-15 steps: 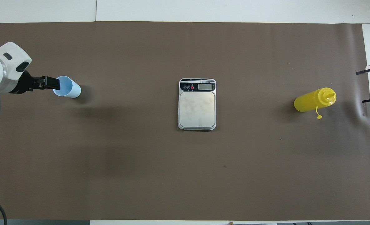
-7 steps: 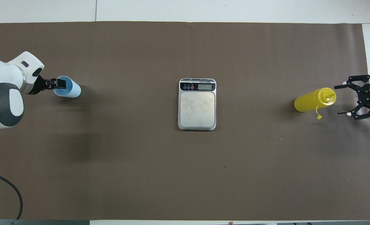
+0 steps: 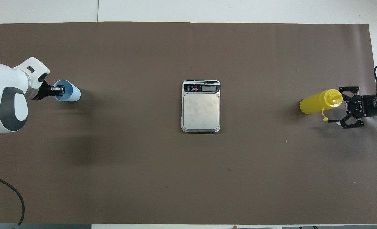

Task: Pour seasoning into cup on scale with both arms
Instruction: 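Place the cup on the scale with the left gripper while the right gripper closes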

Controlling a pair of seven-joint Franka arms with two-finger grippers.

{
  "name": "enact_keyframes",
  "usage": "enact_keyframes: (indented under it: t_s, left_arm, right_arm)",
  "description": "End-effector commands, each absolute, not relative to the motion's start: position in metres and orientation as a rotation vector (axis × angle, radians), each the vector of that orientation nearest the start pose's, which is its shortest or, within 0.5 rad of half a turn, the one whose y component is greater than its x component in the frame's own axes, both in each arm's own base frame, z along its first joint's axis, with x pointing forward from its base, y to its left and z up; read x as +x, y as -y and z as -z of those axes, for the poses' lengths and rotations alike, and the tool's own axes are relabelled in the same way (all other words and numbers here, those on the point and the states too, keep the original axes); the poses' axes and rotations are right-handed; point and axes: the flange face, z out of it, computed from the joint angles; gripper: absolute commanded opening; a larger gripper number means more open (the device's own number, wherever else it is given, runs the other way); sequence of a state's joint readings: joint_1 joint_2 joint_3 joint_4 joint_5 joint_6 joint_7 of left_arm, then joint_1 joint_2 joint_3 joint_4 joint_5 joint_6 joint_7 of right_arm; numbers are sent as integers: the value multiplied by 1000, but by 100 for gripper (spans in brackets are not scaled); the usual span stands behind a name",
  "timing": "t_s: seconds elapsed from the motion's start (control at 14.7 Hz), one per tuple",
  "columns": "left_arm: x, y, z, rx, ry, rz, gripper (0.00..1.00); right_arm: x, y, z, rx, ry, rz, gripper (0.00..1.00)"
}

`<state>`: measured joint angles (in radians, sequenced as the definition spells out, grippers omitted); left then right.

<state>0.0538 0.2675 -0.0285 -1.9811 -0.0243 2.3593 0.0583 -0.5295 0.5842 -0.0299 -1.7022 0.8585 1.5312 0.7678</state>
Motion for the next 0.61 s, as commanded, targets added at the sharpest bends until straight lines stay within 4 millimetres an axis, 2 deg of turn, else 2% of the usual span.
enact_keyframes:
  t_s: [0.0, 0.14, 0.2, 0.48, 0.54]
  left_arm:
    - [601, 5, -372, -3164, 15, 141, 0]
    - [598, 37, -398, -3169, 57, 138, 0]
    - [597, 62, -404, -3172, 72, 126, 0]
    - [580, 187, -412, -3194, 177, 201, 0]
    - [572, 210, -412, -3197, 195, 197, 0]
  right_arm:
    - [558, 234, -251, -1512, -1634, -923, 100]
    - [562, 225, -248, -1481, -1632, -914, 100]
    - [564, 223, -247, -1485, -1639, -904, 100]
    - [566, 213, -242, -1480, -1649, -896, 95]
    - [566, 213, -242, -1482, -1649, -895, 95]
